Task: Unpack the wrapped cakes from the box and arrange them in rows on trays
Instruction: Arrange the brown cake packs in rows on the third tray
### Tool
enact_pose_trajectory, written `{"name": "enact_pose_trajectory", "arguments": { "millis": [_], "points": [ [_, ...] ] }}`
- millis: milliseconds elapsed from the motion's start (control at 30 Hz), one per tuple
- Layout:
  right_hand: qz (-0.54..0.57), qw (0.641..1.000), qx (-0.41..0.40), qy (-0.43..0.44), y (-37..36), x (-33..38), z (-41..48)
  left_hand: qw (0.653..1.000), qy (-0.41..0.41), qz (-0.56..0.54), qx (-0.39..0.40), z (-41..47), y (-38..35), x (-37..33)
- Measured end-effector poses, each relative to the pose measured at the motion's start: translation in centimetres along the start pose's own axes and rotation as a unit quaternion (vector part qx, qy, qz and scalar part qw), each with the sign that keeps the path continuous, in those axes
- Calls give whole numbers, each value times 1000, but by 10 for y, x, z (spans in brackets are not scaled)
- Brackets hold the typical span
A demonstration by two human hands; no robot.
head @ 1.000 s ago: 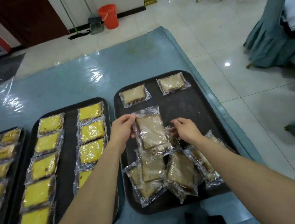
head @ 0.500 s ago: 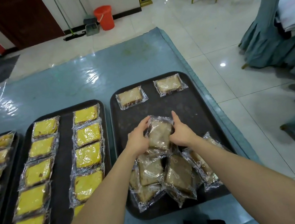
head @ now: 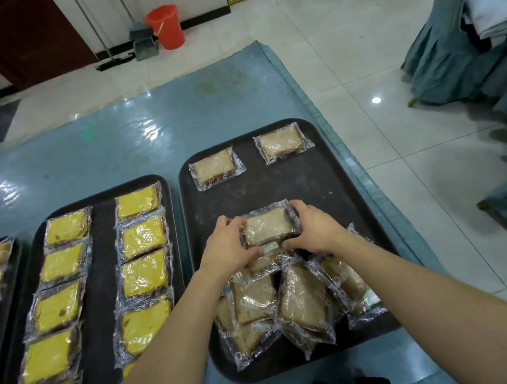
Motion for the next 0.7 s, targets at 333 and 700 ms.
{"name": "enact_pose_trajectory", "arguments": {
  "millis": [333, 700],
  "points": [
    [-81, 992, -97, -22, 35, -27, 8, 996, -60, -58, -14, 47, -11, -44],
    [-88, 984, -144, -49, 87, -46, 70, 993, -65, -81, -52, 127, -17, -78]
  ]
}}
Point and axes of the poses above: each hand's wrist, its own z-axis towards the middle knuckle, its own y-axis out of the back of the hand, x = y × z, the point moved 7 cm from there along z, towards the middle knuckle, and after that the axes turned 2 degrees about x, right-handed, at the moved point
